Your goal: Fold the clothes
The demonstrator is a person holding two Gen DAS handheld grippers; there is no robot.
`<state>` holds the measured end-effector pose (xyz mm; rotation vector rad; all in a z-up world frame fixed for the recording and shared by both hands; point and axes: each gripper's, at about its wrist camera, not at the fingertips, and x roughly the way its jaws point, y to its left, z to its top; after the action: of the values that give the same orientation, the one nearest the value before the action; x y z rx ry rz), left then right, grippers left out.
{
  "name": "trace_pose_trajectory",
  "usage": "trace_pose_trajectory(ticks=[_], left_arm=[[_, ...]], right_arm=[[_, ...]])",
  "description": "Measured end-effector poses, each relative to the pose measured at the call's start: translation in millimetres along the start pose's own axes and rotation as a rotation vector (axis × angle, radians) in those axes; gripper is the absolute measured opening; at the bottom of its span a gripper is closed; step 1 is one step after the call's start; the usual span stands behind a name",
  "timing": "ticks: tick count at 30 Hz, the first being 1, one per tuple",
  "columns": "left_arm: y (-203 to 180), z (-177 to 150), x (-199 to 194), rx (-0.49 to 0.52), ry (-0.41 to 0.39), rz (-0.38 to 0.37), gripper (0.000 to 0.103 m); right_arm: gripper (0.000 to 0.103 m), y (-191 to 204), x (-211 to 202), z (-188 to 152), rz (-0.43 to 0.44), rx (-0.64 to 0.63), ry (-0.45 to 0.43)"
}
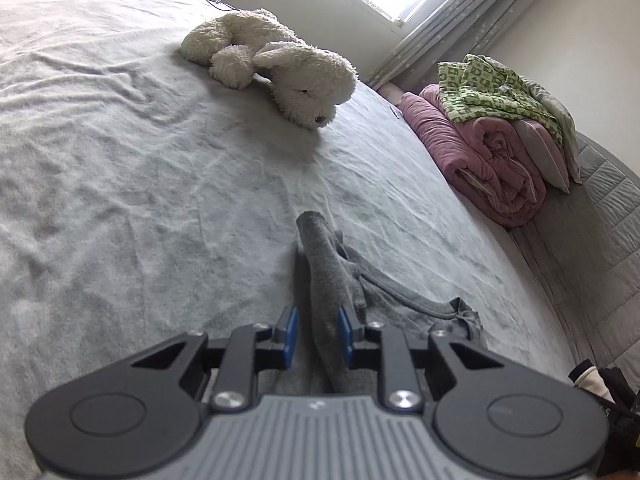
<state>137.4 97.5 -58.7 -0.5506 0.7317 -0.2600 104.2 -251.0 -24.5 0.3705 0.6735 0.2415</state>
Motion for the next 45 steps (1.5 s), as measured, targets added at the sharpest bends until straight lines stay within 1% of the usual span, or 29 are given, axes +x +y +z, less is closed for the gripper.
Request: trace_pose_trajectory(ticks=[2, 4, 8, 10, 14, 16, 18, 19, 20, 21, 22, 25, 27, 29, 32, 33, 34, 35, 38, 41, 43, 45], left_arm=[[2.3, 1.4, 4.6, 0.005, 0.001, -0.003, 0.022], [2.3, 3.6, 10.9, 0.015, 0.0, 0.003, 0.019], [4.2, 10.2, 22.4, 0.008, -0.002, 0.005, 0.019], [7.9, 16.3, 27.4, -0.006, 0.004, -0.009, 0.019], [15.4, 31.6, 41.0, -0.008, 0.031, -0.06, 0.019], [20.7, 37.9, 50.4, -0.037, 0.058, -0.092, 0.019], [24.8, 44.5, 55.0, -0.083, 0.085, -0.108, 0.019], [25.9, 48.0, 53.4, -0.101, 0.087, -0.106, 0.019], [26.2, 51.5, 47.7, -0.107, 0.073, -0.103, 0.019], [27.0, 55.0, 41.2, -0.106, 0.058, -0.109, 0.019], [28.1, 58.2, 36.2, -0.105, 0.054, -0.119, 0.019], [33.1, 63.1, 31.4, -0.123, 0.073, -0.144, 0.019], [32.0, 60.5, 33.6, -0.118, 0.085, -0.136, 0.019], [29.9, 57.3, 36.0, -0.107, 0.092, -0.126, 0.019], [26.6, 52.5, 38.0, -0.092, 0.097, -0.119, 0.019], [25.7, 51.9, 38.1, -0.083, 0.096, -0.116, 0.019], [24.0, 51.4, 37.7, -0.073, 0.092, -0.113, 0.019], [22.8, 51.5, 36.5, -0.065, 0.084, -0.114, 0.019], [21.4, 52.7, 34.0, -0.055, 0.063, -0.133, 0.019], [20.1, 53.8, 34.6, -0.054, 0.053, -0.152, 0.019], [18.4, 52.7, 38.6, -0.045, 0.059, -0.136, 0.019], [16.1, 50.9, 45.0, -0.022, 0.068, -0.104, 0.02]], right_arm=[[0.044, 0.8, 2.5, 0.7, -0.001, -0.014, 0.006], [0.044, -1.8, 4.8, 0.2, -0.023, -0.025, 0.011], [0.044, -15.8, 8.3, 3.9, -0.048, 0.019, 0.009], [0.044, -21.6, 11.3, 6.0, -0.05, 0.034, 0.011], [0.044, -26.2, 16.5, 15.5, -0.027, 0.059, 0.028], [0.044, -28.3, 19.1, 20.4, -0.014, 0.071, 0.036], [0.043, -30.4, 21.7, 25.3, -0.001, 0.084, 0.045], [0.041, -31.4, 23.0, 27.8, 0.005, 0.09, 0.049], [0.041, -32.5, 24.3, 30.3, 0.011, 0.096, 0.054], [0.044, -33.5, 25.5, 32.7, 0.018, 0.103, 0.058], [0.044, -34.6, 26.8, 35.2, 0.024, 0.109, 0.062], [0.044, -37.7, 30.7, 42.6, 0.043, 0.128, 0.076], [0.044, -32.7, 34.0, 39.7, 0.092, 0.122, 0.113], [0.04, -22.4, 40.2, 31.9, 0.125, 0.084, 0.155], [0.031, -7.9, 46.5, 19.4, 0.101, -0.018, 0.177], [0.019, -4.7, 48.2, 16.1, 0.09, -0.045, 0.183], [0.004, -2.6, 48.6, 14.2, 0.087, -0.061, 0.192], [0.004, -0.8, 46.2, 13.2, 0.091, -0.068, 0.193], [0.004, 4.0, 30.0, 15.3, 0.084, -0.11, 0.16], [0.004, 1.2, 23.7, 15.6, 0.026, -0.129, 0.147], [0.004, -4.9, 31.4, 10.8, 0.005, -0.122, 0.169], [0.004, -8.8, 40.7, 4.9, 0.004, -0.113, 0.185]])
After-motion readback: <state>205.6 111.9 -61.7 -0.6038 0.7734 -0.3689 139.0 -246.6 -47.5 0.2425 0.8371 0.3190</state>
